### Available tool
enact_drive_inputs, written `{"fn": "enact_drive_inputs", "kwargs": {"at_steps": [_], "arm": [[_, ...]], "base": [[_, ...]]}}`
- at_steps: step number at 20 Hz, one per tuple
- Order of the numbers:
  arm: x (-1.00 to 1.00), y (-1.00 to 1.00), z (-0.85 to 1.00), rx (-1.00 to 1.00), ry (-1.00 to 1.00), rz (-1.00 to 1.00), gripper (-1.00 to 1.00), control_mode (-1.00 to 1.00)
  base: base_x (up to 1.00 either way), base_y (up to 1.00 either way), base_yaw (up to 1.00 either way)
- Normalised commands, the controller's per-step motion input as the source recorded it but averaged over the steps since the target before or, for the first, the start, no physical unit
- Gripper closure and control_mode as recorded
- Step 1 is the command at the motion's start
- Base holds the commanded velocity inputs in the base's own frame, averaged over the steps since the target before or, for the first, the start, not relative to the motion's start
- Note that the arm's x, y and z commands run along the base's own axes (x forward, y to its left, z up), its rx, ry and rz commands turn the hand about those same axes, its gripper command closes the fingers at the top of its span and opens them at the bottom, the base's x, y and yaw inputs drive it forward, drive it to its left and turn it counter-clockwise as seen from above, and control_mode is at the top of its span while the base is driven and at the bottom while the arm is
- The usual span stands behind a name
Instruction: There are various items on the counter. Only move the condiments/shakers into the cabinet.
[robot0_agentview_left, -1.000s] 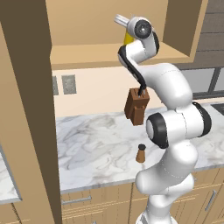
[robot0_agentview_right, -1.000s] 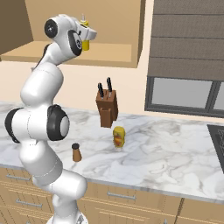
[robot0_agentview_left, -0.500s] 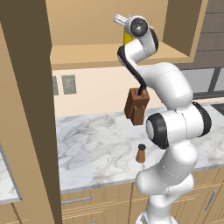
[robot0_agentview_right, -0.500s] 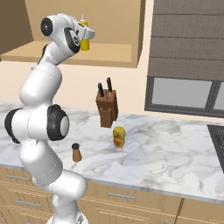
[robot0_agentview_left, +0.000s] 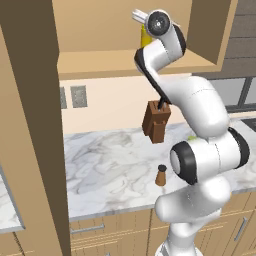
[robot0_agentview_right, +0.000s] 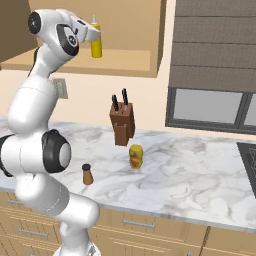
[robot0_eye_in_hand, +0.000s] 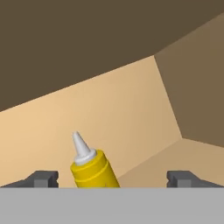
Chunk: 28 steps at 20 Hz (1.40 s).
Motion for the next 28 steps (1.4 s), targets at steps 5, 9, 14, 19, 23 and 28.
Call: {"fn": "enact_drive_inputs", "kwargs": {"at_steps": [5,9,14,19,23,28], "arm": [[-1.0,-0.01,0.09,-0.05,0.14,-0.03,-1.0,-1.0],[-1.0,-0.41,0.0,-0.04,0.27,0.05,-1.0,-1.0],[-1.0,-0.75,-0.17,0.0,0.35,0.22,-1.0,-1.0],[-0.93,-0.96,-0.82,0.0,0.26,0.41,-1.0,-1.0],[-0.41,-1.0,-1.0,0.0,0.15,0.51,-1.0,-1.0],[-0.02,-0.89,-1.0,0.02,0.08,0.55,-1.0,-1.0]], "base": [[0.0,0.0,0.0],[0.0,0.0,0.0],[0.0,0.0,0.0],[0.0,0.0,0.0],[0.0,0.0,0.0],[0.0,0.0,0.0]]}}
